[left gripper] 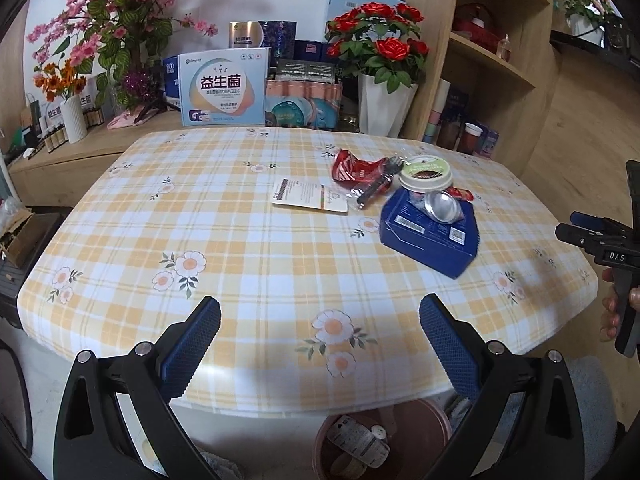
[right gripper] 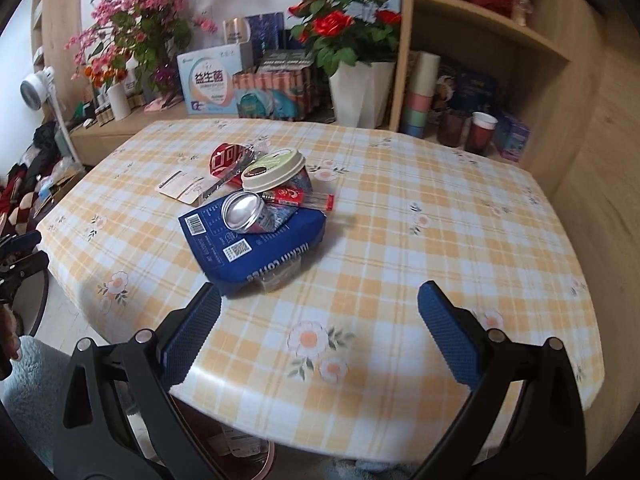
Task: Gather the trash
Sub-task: 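Move both open tools back toward the blue box on the table, then close the right tool on the red lighter beside the blue box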
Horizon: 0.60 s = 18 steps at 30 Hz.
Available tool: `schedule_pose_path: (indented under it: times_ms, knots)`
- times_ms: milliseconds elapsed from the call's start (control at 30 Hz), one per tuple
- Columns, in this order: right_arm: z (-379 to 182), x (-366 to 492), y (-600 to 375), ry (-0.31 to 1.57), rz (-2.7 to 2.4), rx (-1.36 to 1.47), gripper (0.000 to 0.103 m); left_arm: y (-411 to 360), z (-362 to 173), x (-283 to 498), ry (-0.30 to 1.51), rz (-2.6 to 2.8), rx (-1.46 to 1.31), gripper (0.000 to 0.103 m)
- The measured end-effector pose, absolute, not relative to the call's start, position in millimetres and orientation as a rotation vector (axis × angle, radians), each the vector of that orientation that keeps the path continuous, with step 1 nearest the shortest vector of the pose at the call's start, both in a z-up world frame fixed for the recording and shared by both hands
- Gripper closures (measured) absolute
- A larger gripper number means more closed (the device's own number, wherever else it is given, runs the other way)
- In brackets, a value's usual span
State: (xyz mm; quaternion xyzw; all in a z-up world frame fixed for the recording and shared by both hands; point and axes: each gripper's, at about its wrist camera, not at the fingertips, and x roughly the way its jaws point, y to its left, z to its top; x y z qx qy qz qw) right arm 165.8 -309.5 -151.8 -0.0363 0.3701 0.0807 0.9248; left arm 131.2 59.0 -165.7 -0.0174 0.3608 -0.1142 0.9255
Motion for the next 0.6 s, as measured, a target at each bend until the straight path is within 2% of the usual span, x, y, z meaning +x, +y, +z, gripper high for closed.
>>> schedule_pose_path:
  times_ms: [367, 600]
  knots:
    - [-176.0, 233.2, -291.6, 0.820, 0.213, -0.082, 0.006, 46.5, -183.0, 203.1, 0.775, -0.299, 0.037, 0.006]
    - [-187.0, 279.0, -285.3, 0.859, 0.252, -0.207, 0.006, 34.0, -189.4, 237.9, 0.772, -0.361, 0.025, 0.008]
